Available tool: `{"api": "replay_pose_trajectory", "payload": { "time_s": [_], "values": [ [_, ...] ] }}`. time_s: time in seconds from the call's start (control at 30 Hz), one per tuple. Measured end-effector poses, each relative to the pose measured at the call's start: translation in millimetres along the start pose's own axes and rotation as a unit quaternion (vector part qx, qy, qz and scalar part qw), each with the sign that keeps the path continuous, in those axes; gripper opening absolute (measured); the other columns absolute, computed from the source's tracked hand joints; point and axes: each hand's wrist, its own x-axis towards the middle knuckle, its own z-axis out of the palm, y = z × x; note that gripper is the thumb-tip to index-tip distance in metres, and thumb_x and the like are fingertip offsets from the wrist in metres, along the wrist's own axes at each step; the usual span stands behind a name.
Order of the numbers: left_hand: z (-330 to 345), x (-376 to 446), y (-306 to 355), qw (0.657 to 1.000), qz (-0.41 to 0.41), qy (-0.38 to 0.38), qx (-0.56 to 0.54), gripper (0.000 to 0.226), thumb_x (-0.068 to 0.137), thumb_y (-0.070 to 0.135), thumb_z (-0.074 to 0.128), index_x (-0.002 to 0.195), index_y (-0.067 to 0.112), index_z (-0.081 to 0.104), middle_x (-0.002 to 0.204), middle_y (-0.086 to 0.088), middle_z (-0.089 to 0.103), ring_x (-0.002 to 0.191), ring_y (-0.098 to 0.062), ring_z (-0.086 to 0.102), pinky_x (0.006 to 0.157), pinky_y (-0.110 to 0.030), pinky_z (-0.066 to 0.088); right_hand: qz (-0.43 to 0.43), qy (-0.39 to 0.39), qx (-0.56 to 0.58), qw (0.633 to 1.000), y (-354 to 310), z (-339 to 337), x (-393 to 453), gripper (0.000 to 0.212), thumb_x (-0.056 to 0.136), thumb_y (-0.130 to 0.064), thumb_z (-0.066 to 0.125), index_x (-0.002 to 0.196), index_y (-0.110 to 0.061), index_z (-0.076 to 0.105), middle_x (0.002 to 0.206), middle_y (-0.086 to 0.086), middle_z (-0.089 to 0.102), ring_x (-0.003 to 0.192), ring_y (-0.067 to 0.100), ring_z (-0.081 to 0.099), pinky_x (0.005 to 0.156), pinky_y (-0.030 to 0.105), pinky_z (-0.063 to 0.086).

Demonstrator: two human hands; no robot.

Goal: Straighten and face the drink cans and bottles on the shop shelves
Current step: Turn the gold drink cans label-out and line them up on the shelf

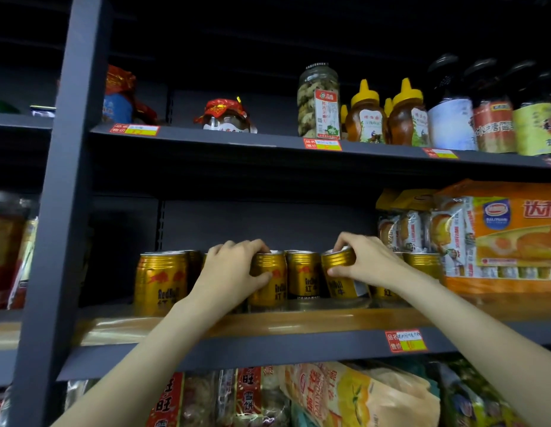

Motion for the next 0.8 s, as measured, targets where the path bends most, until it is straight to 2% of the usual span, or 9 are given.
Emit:
{"api": "replay_pose_trajectory", "payload": {
  "time_s": [0.1, 0.17, 0.27, 0.37, 0.47, 0.53, 0.63, 0.8],
  "values": [
    [3, -2, 1, 1.0, -0.001, 0.02, 0.002, 0.032, 0.088, 0.042, 0.054, 0.118, 0.03, 0.049, 0.109, 0.01, 0.057, 0.11, -0.014, 0.047, 0.104, -0.031, 0.024, 0.004, -0.025, -0.129, 0.991, 7, -1, -2, 0.04, 0.084, -0.051, 0.061, 0.109, -0.025, 0.044, 0.116, 0.004, 0.054, 0.128, 0.026, 0.033, 0.108, 0.047, 0.023],
    [3, -2, 1, 1.0, -0.001, 0.024, -0.002, 0.032, 0.088, 0.041, 0.055, 0.117, 0.029, 0.049, 0.108, 0.01, 0.056, 0.11, -0.014, 0.047, 0.104, -0.032, 0.024, 0.011, -0.072, -0.163, 0.984, 10, -6, -2, 0.046, 0.081, -0.051, 0.065, 0.11, -0.027, 0.039, 0.118, 0.002, 0.054, 0.13, 0.026, 0.034, 0.111, 0.053, 0.015],
    [1, -2, 1, 1.0, -0.004, 0.017, -0.005, 0.032, 0.088, 0.04, 0.055, 0.118, 0.029, 0.049, 0.11, 0.01, 0.056, 0.111, -0.014, 0.047, 0.106, -0.033, 0.023, 0.014, -0.101, -0.157, 0.982, 9, -14, 5, 0.048, 0.078, -0.05, 0.069, 0.11, -0.029, 0.04, 0.112, -0.003, 0.055, 0.124, 0.024, 0.043, 0.112, 0.054, 0.017],
    [1, -2, 2, 1.0, -0.007, 0.012, -0.007, 0.033, 0.089, 0.041, 0.055, 0.119, 0.029, 0.049, 0.112, 0.009, 0.056, 0.113, -0.015, 0.046, 0.106, -0.033, 0.023, -0.033, -0.053, -0.086, 0.994, 1, -16, 21, 0.046, 0.081, -0.048, 0.067, 0.119, -0.026, 0.052, 0.133, 0.0, 0.052, 0.129, 0.024, 0.042, 0.114, 0.051, 0.021],
    [-1, -2, 1, 1.0, -0.008, -0.001, -0.009, 0.034, 0.089, 0.041, 0.054, 0.121, 0.029, 0.048, 0.115, 0.009, 0.056, 0.115, -0.015, 0.045, 0.106, -0.032, 0.022, -0.076, -0.084, -0.052, 0.992, -19, -6, 41, 0.052, 0.083, -0.041, 0.067, 0.128, -0.023, 0.049, 0.141, 0.003, 0.046, 0.131, 0.024, 0.04, 0.11, 0.046, 0.031],
    [-2, -2, 1, 1.0, -0.008, -0.003, -0.007, 0.034, 0.09, 0.041, 0.053, 0.122, 0.029, 0.048, 0.117, 0.009, 0.056, 0.116, -0.015, 0.045, 0.107, -0.033, 0.022, -0.064, -0.117, -0.063, 0.989, -30, 5, 56, 0.055, 0.084, -0.041, 0.067, 0.132, -0.021, 0.047, 0.142, 0.005, 0.044, 0.128, 0.025, 0.042, 0.102, 0.037, 0.038],
    [-2, -2, 1, 1.0, -0.009, -0.008, -0.005, 0.035, 0.09, 0.04, 0.053, 0.123, 0.029, 0.047, 0.118, 0.008, 0.055, 0.117, -0.015, 0.045, 0.108, -0.034, 0.021, -0.008, -0.153, -0.071, 0.986, -37, 22, 72, 0.061, 0.082, -0.043, 0.068, 0.133, -0.018, 0.047, 0.138, 0.007, 0.046, 0.122, 0.025, 0.047, 0.091, 0.032, 0.041],
    [-2, -2, 1, 1.0, -0.01, -0.012, -0.01, 0.035, 0.091, 0.039, 0.054, 0.124, 0.03, 0.047, 0.119, 0.008, 0.055, 0.118, -0.015, 0.045, 0.109, -0.034, 0.02, 0.025, -0.112, 0.018, 0.993, -33, 30, 75, 0.057, 0.075, -0.035, 0.077, 0.123, -0.018, 0.05, 0.129, 0.003, 0.05, 0.116, 0.022, 0.048, 0.088, 0.033, 0.044]
  ]
}}
